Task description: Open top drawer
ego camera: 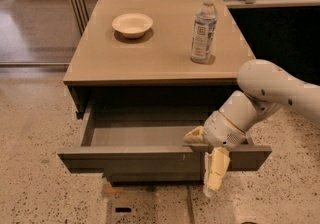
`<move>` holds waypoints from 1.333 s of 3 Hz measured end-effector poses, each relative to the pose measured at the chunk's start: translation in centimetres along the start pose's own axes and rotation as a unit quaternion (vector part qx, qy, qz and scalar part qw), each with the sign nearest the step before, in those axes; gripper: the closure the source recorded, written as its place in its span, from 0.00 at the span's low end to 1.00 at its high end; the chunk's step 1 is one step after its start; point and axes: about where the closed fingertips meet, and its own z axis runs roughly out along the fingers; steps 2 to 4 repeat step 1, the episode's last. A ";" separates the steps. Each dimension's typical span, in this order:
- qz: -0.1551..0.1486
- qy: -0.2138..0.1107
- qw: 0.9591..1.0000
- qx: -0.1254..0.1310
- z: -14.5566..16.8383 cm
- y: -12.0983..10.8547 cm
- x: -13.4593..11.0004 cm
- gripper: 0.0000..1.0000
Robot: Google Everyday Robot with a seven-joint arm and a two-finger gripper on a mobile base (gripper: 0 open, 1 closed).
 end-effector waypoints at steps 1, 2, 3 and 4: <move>0.000 0.000 1.000 0.000 0.0 0.0 0.0 0.00; 0.000 0.000 1.000 0.000 0.0 0.0 0.0 0.00; 0.000 0.000 1.000 0.000 0.0 0.0 0.0 0.00; 0.000 0.000 1.000 0.000 0.0 0.0 0.0 0.00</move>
Offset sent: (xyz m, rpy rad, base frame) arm 0.0000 0.0000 0.0000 0.0000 0.0000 0.0000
